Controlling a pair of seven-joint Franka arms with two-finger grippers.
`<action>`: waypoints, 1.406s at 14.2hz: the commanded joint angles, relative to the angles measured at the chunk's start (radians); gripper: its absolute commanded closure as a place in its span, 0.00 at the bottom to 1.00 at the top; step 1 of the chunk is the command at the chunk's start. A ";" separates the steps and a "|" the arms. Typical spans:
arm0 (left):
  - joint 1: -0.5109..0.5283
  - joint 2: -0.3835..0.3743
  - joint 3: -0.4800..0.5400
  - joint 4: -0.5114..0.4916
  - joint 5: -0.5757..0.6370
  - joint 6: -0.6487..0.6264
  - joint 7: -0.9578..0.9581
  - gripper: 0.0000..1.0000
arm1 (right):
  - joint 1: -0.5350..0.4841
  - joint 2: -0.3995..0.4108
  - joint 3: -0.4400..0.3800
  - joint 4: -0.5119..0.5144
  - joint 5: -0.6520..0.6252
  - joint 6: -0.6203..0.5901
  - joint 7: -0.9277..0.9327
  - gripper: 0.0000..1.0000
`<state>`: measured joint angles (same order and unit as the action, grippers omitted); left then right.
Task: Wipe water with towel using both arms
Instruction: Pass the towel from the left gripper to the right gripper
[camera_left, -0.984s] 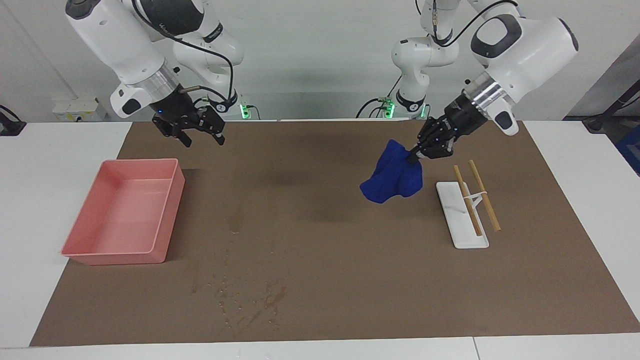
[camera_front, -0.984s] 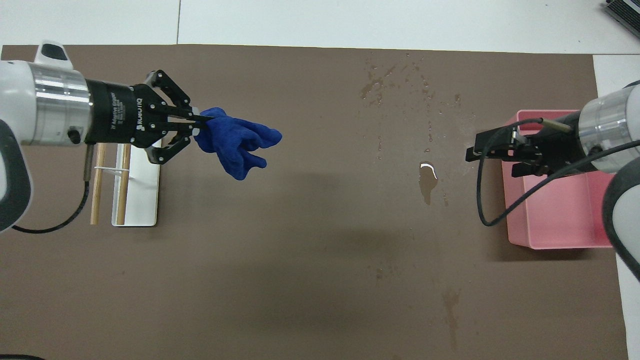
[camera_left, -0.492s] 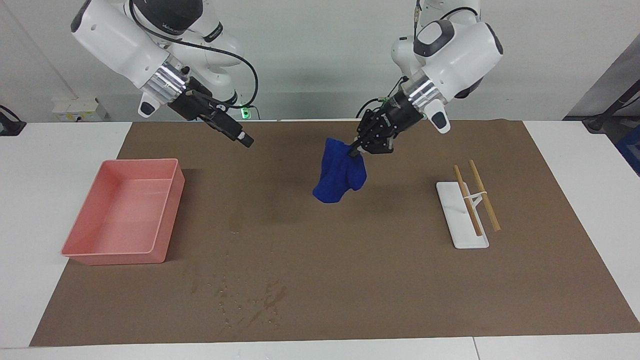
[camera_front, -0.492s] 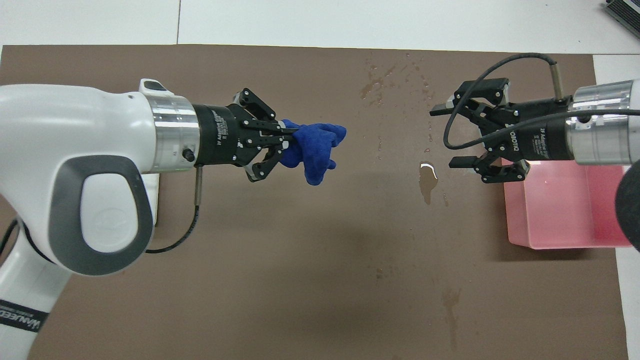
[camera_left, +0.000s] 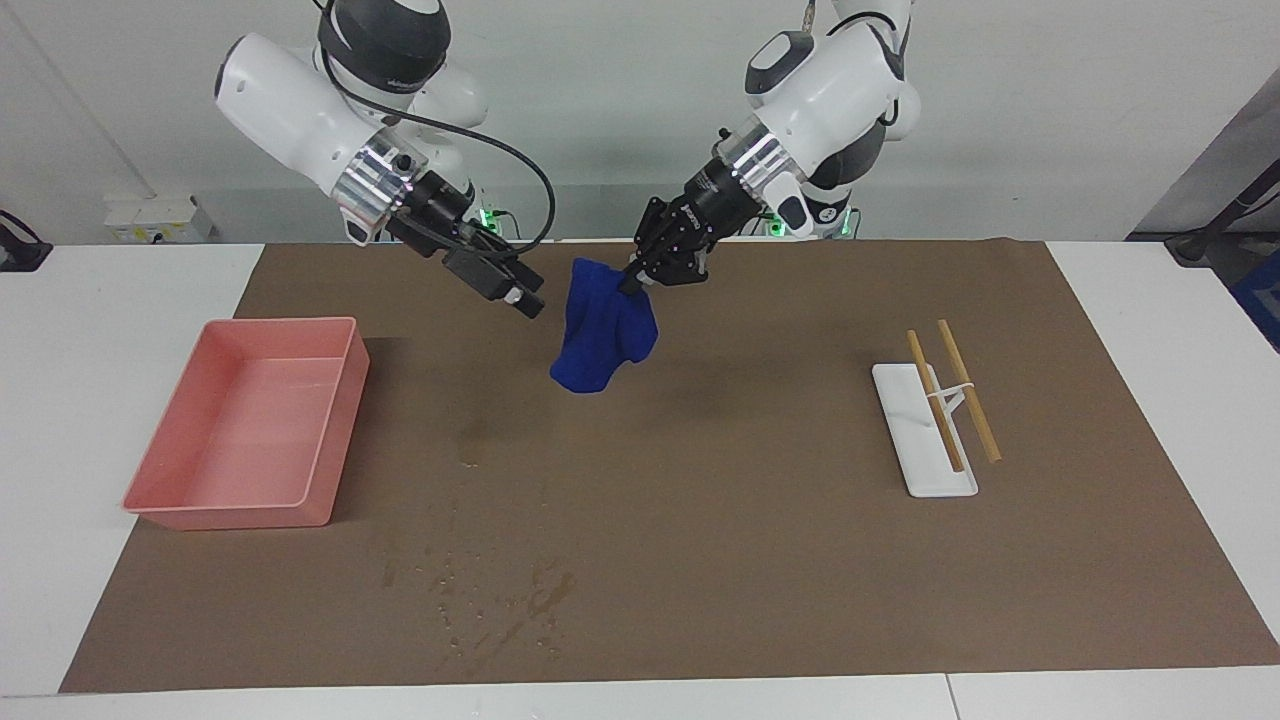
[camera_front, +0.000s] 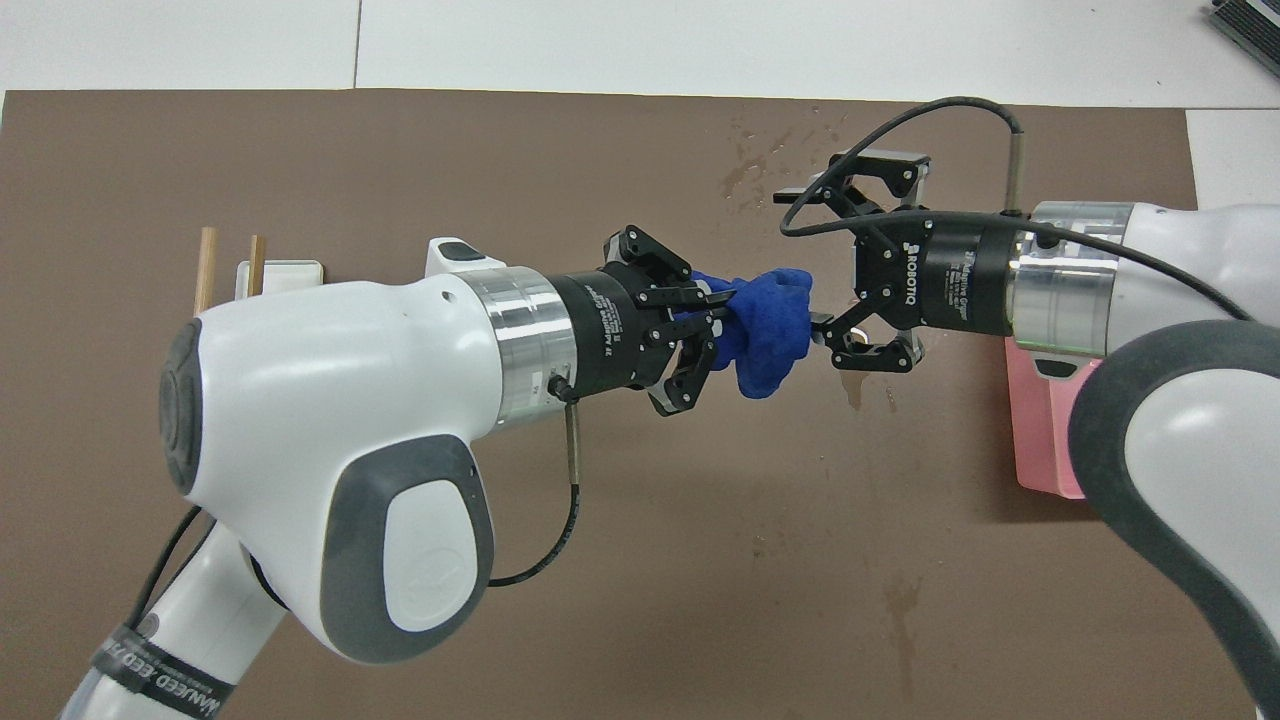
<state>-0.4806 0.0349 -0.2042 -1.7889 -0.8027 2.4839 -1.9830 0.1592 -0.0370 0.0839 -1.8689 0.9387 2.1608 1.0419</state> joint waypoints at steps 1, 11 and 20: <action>-0.032 -0.020 0.017 -0.021 -0.021 0.069 -0.034 1.00 | -0.007 -0.063 -0.003 -0.075 0.017 -0.055 -0.025 0.00; -0.046 -0.023 0.016 -0.015 -0.024 0.116 -0.060 1.00 | -0.020 -0.081 -0.004 -0.125 0.002 -0.078 -0.186 0.24; -0.046 -0.023 0.016 -0.017 -0.023 0.127 -0.056 1.00 | -0.024 -0.078 -0.006 -0.118 -0.011 -0.102 -0.286 1.00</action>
<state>-0.5108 0.0346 -0.2037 -1.7952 -0.8055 2.5752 -2.0290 0.1502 -0.0971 0.0721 -1.9655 0.9386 2.0953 0.7851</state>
